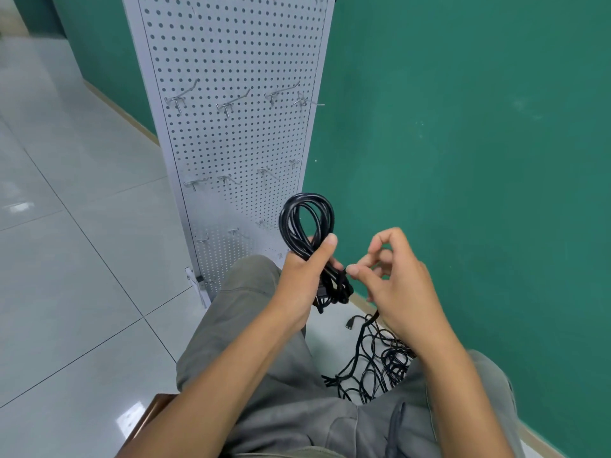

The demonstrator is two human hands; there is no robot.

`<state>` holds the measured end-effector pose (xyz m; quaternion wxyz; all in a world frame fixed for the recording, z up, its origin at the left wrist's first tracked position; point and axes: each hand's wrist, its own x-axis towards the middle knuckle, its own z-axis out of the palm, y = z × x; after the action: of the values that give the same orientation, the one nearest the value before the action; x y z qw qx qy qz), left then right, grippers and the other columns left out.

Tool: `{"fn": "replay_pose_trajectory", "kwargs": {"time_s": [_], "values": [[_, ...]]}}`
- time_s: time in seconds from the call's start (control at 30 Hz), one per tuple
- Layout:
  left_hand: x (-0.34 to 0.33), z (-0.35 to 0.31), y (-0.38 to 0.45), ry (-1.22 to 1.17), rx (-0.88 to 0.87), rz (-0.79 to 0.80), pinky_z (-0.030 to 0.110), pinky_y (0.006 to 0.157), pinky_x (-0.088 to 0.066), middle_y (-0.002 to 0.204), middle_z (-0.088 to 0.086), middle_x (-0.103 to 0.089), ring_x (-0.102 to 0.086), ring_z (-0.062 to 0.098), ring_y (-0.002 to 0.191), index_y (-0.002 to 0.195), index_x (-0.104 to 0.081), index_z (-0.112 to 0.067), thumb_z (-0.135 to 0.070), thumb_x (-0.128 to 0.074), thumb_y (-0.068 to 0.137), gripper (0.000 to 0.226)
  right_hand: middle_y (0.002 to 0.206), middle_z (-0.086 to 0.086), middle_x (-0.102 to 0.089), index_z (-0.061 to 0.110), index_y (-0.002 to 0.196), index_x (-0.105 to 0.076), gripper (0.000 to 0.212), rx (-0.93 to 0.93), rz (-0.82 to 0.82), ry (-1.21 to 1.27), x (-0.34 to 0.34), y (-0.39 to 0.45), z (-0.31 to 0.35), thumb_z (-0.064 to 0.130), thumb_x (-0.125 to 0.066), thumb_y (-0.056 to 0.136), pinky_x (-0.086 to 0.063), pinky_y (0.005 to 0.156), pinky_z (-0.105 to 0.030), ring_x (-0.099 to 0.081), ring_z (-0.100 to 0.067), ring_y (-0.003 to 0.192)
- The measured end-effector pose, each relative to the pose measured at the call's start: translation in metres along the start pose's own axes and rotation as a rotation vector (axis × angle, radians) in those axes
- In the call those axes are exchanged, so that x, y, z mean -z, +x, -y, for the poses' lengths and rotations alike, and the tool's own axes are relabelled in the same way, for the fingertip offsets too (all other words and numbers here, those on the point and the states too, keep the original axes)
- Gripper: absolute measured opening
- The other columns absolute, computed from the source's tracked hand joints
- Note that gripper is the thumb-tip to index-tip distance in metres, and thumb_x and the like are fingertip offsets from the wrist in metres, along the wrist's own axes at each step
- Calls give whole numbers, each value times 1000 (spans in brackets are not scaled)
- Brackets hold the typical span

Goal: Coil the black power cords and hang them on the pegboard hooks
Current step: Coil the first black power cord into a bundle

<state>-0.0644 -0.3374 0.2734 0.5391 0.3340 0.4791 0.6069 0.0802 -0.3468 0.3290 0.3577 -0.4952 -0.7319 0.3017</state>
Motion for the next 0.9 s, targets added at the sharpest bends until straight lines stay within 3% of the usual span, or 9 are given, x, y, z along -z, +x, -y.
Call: {"fn": "replay_pose_trajectory", "kwargs": {"time_s": [0.17, 0.3, 0.37, 0.43, 0.5, 0.57, 0.67, 0.8, 0.9], "values": [[-1, -9, -10, 53, 53, 272, 27, 71, -54, 78, 6, -67, -66, 16, 76, 82, -64, -11, -48, -64, 91, 37, 82, 4, -61, 24, 91, -46, 50, -117, -132, 203, 4, 3, -10, 16, -91, 72, -55, 67, -46, -65, -22, 55], [3, -16, -15, -16, 104, 481, 23, 71, -55, 79, 1, -69, -70, 12, 78, 90, -66, -9, -23, -71, 86, 16, 90, -7, -58, 16, 94, -50, 47, -174, -159, 354, 2, 5, -26, 14, -90, 71, -56, 62, -40, -65, -20, 56], [5, -16, -14, -40, 126, 525, 30, 84, -59, 93, 7, -74, -73, 17, 93, 95, -71, -9, -13, -74, 88, 9, 87, -10, -60, 11, 95, -53, 43, -195, -136, 466, -1, 6, -31, 21, -88, 73, -55, 62, -33, -63, -17, 57], [6, -16, -12, -67, 140, 547, 42, 99, -56, 110, 19, -73, -70, 28, 111, 101, -74, -8, -11, -72, 93, 9, 80, -4, -66, 6, 98, -56, 45, -207, -76, 502, -4, 5, -35, 40, -77, 77, -54, 71, -31, -66, -12, 65], [7, -18, -11, -119, 168, 521, 38, 92, -58, 106, 19, -73, -71, 28, 108, 90, -76, -11, -14, -70, 91, 7, 83, 2, -72, 3, 103, -60, 54, -223, 19, 451, -7, 1, -43, 55, -59, 90, -53, 88, -36, -69, -10, 81], [9, -21, -10, -174, 194, 470, 33, 83, -60, 96, 17, -71, -73, 26, 99, 83, -72, -9, -19, -72, 87, 11, 102, 1, -75, 14, 109, -66, 61, -270, 115, 421, -10, -3, -56, 69, -43, 97, -49, 104, -49, -70, -15, 104], [13, -26, -5, -214, 195, 379, 35, 85, -62, 86, 15, -64, -74, 28, 96, 81, -63, -6, -19, -67, 94, 19, 120, 1, -73, 24, 115, -69, 55, -304, 243, 377, -14, -8, -69, 70, -43, 98, -39, 112, -58, -65, -18, 121], [16, -26, 2, -306, 181, 221, 32, 87, -60, 69, 3, -49, -58, 16, 63, 73, -52, -8, -8, -56, 101, 28, 97, -11, -73, -2, 101, -64, 32, -275, 257, 466, -17, -11, -71, 29, -57, 103, -46, 110, -47, -68, -24, 103], [17, -23, 6, -244, 150, 141, 31, 84, -58, 63, 2, -45, -49, 15, 55, 67, -51, -9, -8, -62, 99, 33, 83, -8, -63, 4, 93, -64, 22, -283, 160, 576, -19, -9, -66, 24, -57, 101, -53, 96, -45, -63, -24, 84]]}}
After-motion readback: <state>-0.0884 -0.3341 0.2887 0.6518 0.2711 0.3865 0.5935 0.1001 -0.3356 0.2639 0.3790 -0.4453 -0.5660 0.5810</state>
